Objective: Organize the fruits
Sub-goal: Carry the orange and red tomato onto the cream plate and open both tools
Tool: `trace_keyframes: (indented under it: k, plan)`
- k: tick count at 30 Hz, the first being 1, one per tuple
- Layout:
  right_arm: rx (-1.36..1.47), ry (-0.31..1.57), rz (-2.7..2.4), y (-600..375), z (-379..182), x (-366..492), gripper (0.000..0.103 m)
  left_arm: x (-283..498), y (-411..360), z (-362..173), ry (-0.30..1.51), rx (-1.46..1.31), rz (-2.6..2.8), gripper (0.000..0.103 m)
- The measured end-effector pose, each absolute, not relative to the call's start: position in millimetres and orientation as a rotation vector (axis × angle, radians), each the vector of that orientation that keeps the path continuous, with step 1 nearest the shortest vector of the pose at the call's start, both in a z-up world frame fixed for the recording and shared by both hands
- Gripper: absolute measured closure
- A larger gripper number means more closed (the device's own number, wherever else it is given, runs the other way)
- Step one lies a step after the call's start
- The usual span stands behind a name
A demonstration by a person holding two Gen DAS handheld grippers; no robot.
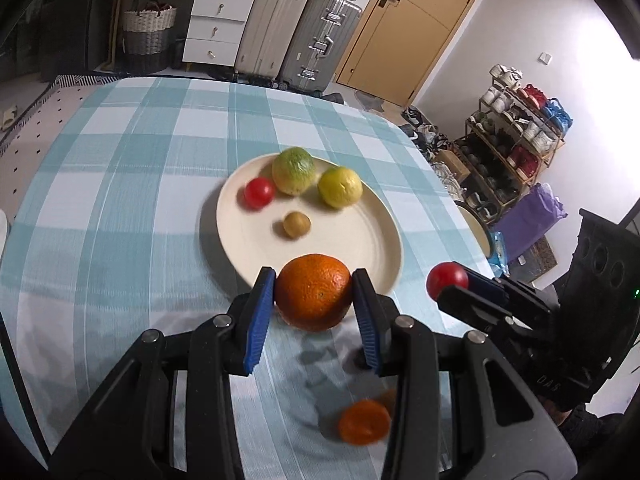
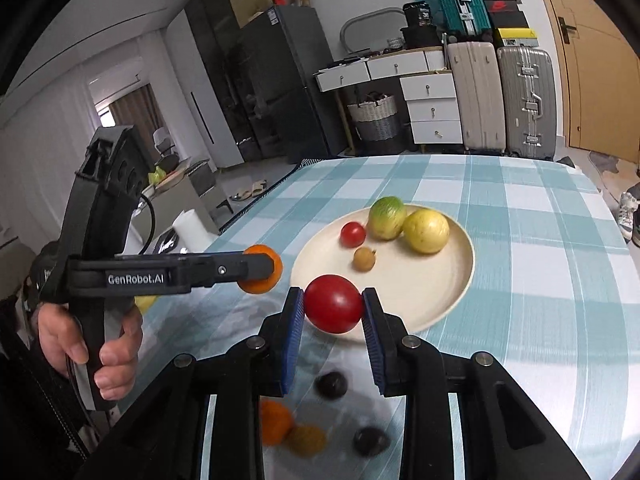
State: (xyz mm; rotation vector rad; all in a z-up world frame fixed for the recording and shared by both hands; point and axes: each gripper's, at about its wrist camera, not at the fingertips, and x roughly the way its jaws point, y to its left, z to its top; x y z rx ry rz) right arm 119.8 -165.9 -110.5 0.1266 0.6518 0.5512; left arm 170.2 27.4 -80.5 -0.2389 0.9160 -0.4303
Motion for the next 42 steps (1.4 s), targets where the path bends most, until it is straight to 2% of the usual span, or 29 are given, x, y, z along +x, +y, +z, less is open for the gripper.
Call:
trace_keyframes:
  k: [14, 38, 39, 40, 41, 42]
  plan:
    - [0.177, 0.728, 0.497, -160, -127, 198, 0.074, 246, 29, -113, 0.954, -0.224, -0.374, 0.067]
    - [0.116, 0.738, 0.507, -138, -147, 238, 0.072, 275, 27, -126, 0.97, -0.236, -0.371, 0.065]
    - [0.123, 0.731, 0.508, -139, -145, 237, 0.07, 274, 29, -123, 0.963, -0.245, -0.372, 0.064]
    - [0.13, 0.71, 0.505, -142, -141, 234, 0.062, 274, 31, -121, 0.956, -0.25, -0.372, 0.064]
    - [0.134, 0.692, 0.503, -143, -138, 231, 0.05, 273, 33, -118, 0.947, -0.254, -0.372, 0.064]
    - [0.14, 0.669, 0.5, -145, -134, 228, 0.044, 271, 35, -114, 0.936, -0.259, -0.369, 0.063]
